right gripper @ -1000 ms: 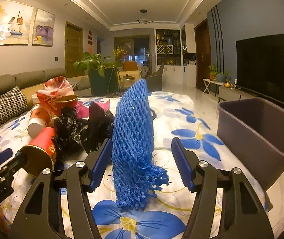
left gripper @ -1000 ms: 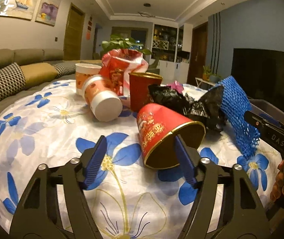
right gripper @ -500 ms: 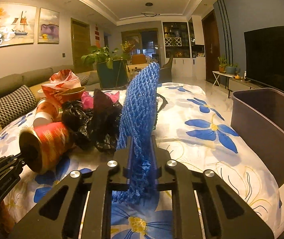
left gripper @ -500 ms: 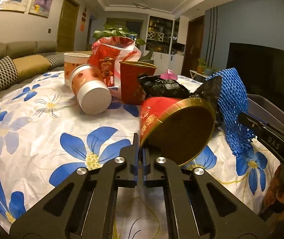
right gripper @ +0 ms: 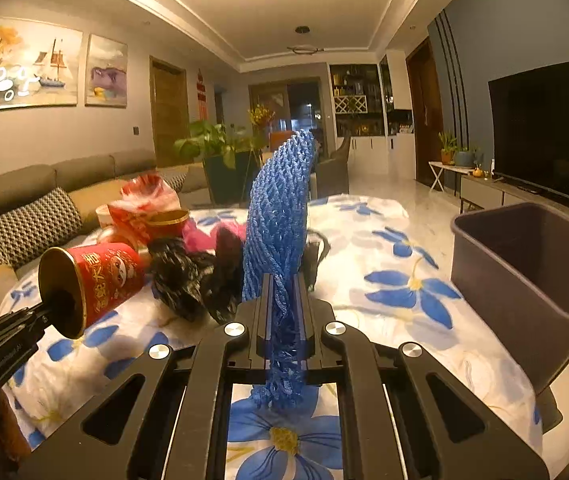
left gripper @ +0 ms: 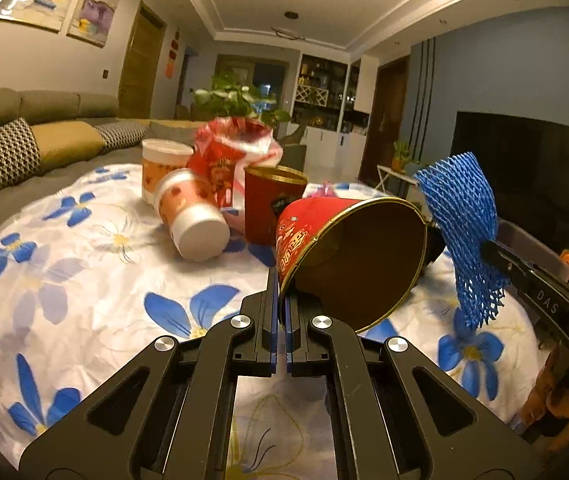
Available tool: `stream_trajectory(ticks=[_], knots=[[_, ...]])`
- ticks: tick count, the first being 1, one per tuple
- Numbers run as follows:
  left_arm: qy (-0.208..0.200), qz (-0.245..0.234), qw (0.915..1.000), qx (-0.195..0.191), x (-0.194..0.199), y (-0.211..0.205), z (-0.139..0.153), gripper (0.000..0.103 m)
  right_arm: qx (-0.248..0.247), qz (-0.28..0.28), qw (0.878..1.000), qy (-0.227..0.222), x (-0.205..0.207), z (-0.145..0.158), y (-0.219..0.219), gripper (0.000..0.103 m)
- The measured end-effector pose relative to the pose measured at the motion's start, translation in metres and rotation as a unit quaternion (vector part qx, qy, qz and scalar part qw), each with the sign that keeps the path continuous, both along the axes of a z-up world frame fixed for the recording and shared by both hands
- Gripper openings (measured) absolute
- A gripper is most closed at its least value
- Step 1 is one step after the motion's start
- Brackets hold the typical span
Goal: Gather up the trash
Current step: 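Carry the can and net over the grey bin and release both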
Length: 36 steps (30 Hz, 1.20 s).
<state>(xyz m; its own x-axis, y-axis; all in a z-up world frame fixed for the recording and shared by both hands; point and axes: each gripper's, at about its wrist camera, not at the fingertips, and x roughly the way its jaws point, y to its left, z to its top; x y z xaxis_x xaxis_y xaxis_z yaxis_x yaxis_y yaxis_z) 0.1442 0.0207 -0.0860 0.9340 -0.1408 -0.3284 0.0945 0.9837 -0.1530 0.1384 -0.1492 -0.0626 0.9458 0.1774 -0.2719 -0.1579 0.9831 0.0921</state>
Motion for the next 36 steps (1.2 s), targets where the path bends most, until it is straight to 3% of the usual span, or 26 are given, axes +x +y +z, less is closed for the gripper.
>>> stream_trajectory(ticks=[22, 36], knots=[[-0.040, -0.047, 0.9980, 0.009, -0.012, -0.039, 0.069, 0.001, 0.026, -0.009, 0.999, -0.040, -0.039, 0.052, -0.032, 0.010], [-0.042, -0.087, 0.9951, 0.022, 0.014, -0.104, 0.091, 0.002, 0.019, -0.063, 0.996, -0.059, -0.052, 0.071, -0.071, 0.010]])
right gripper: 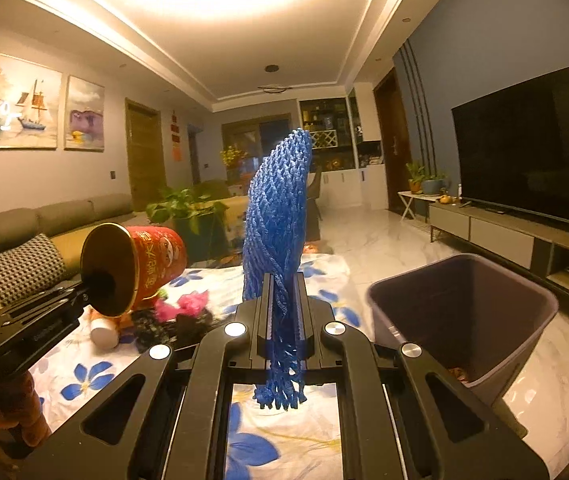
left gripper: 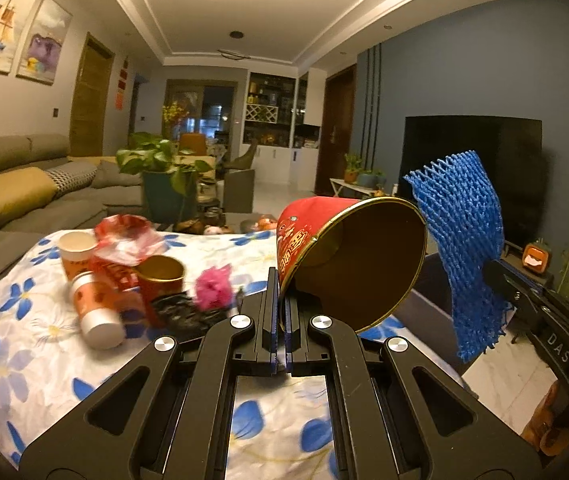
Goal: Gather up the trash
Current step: 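Carry the can and net over the grey bin and release both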
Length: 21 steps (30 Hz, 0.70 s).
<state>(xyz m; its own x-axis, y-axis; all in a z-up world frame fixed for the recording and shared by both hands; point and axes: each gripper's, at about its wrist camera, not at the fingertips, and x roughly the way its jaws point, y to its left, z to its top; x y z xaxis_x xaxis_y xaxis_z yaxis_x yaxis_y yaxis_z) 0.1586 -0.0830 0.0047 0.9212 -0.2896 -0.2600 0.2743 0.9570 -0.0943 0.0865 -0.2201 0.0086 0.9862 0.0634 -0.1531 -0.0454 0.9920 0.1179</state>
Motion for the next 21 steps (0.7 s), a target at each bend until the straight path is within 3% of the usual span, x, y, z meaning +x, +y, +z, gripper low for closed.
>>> stream_trajectory(ticks=[13, 21], knots=[[-0.007, -0.067, 0.9977, 0.004, 0.034, -0.076, 0.013, 0.002, -0.010, -0.092, 0.995, -0.025, 0.002, 0.014, -0.057, 0.010], [-0.006, -0.115, 0.9934, 0.004, 0.058, -0.126, 0.012, 0.002, -0.011, -0.143, 0.989, -0.018, 0.012, 0.013, -0.092, 0.010]])
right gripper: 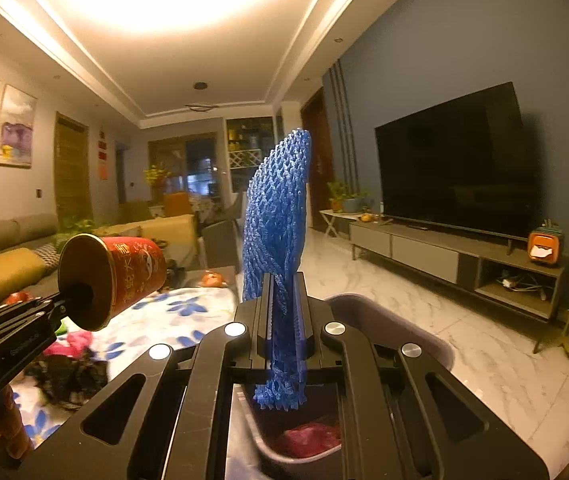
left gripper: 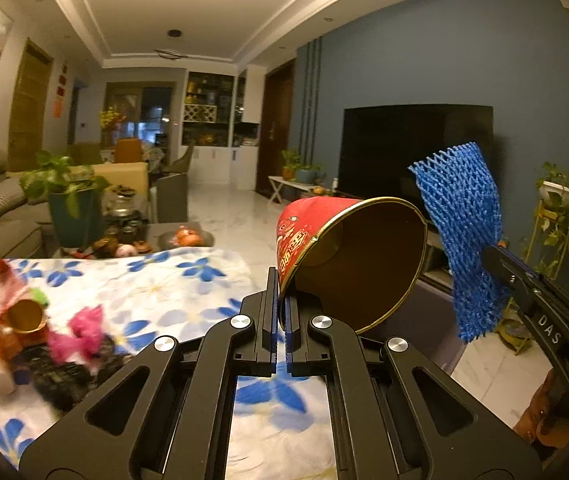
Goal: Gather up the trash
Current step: 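Carry the can and net over the grey bin and release both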
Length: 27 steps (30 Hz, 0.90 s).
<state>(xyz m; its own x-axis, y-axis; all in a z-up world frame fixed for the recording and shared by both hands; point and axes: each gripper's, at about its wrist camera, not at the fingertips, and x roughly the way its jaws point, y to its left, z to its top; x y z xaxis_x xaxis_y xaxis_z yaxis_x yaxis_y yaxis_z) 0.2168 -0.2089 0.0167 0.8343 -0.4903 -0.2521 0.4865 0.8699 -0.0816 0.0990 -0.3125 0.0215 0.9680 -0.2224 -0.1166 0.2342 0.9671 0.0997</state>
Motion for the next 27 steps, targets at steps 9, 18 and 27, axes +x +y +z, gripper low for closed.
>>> stream_trajectory(ticks=[9, 18, 27], knots=[[0.021, -0.040, 0.9989, 0.013, 0.028, -0.051, -0.019, 0.002, 0.013, -0.026, 0.999, 0.014, 0.013, -0.012, -0.027, 0.010], [0.044, -0.059, 0.9972, 0.013, 0.051, -0.081, -0.033, 0.002, 0.024, -0.036, 0.999, 0.026, 0.030, -0.019, -0.039, 0.010], [0.060, -0.073, 0.9954, 0.016, 0.063, -0.100, -0.043, 0.002, 0.025, -0.039, 0.998, 0.030, 0.042, -0.022, -0.050, 0.010]])
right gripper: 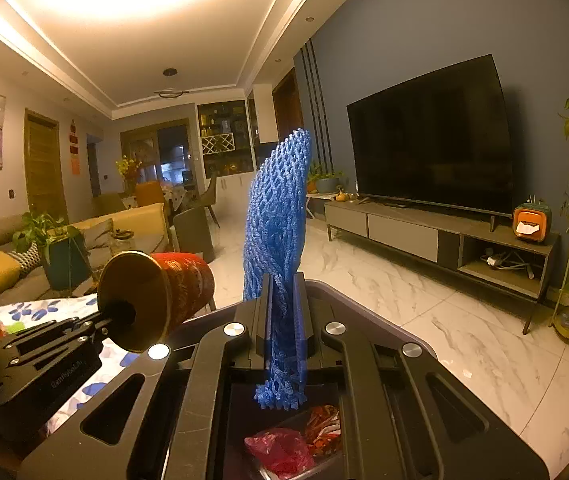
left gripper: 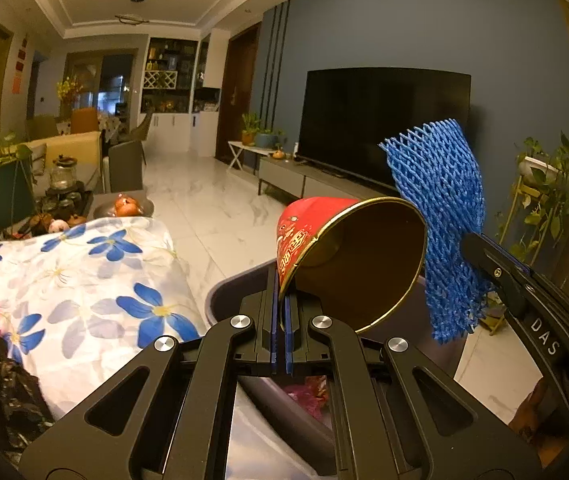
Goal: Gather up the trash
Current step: 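Carry the can and net over the grey bin and release both, then move both open tools back to the black plastic bags on the table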
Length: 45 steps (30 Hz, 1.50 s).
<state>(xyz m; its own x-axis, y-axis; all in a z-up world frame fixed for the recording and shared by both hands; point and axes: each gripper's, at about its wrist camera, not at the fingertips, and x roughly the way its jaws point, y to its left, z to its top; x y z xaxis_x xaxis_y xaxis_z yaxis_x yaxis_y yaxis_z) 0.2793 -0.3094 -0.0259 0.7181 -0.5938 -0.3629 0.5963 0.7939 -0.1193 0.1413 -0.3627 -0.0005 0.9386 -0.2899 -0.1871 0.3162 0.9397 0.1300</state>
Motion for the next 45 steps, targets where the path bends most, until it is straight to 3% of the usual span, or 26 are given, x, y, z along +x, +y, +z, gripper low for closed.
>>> stream_trajectory(ticks=[5, 9, 11, 15, 25, 36, 45], knots=[[0.004, -0.005, 1.0000, 0.001, 0.007, -0.004, -0.003, 0.002, 0.000, -0.001, 1.000, -0.003, 0.004, 0.000, -0.004, 0.011], [0.015, -0.019, 0.9997, -0.003, 0.011, -0.008, -0.006, 0.003, 0.006, -0.009, 1.000, -0.012, 0.002, -0.001, -0.009, 0.038], [0.016, -0.023, 0.9996, 0.003, 0.010, -0.010, -0.008, 0.008, 0.011, -0.011, 1.000, -0.015, 0.001, -0.001, -0.012, 0.039], [0.016, -0.017, 0.9997, 0.004, 0.010, -0.007, -0.010, 0.040, 0.014, -0.015, 1.000, -0.010, 0.001, -0.001, -0.016, 0.040], [-0.007, 0.026, 0.9996, -0.013, -0.003, 0.019, -0.005, 0.077, 0.003, -0.016, 1.000, -0.017, -0.006, 0.003, -0.008, 0.056], [-0.032, 0.079, 0.9963, -0.007, -0.031, 0.055, 0.003, 0.090, 0.002, -0.010, 1.000, -0.026, -0.019, 0.004, 0.007, 0.075], [-0.045, 0.133, 0.9900, -0.014, -0.054, 0.102, 0.004, 0.090, -0.004, 0.005, 1.000, -0.029, -0.030, 0.004, 0.029, 0.077]])
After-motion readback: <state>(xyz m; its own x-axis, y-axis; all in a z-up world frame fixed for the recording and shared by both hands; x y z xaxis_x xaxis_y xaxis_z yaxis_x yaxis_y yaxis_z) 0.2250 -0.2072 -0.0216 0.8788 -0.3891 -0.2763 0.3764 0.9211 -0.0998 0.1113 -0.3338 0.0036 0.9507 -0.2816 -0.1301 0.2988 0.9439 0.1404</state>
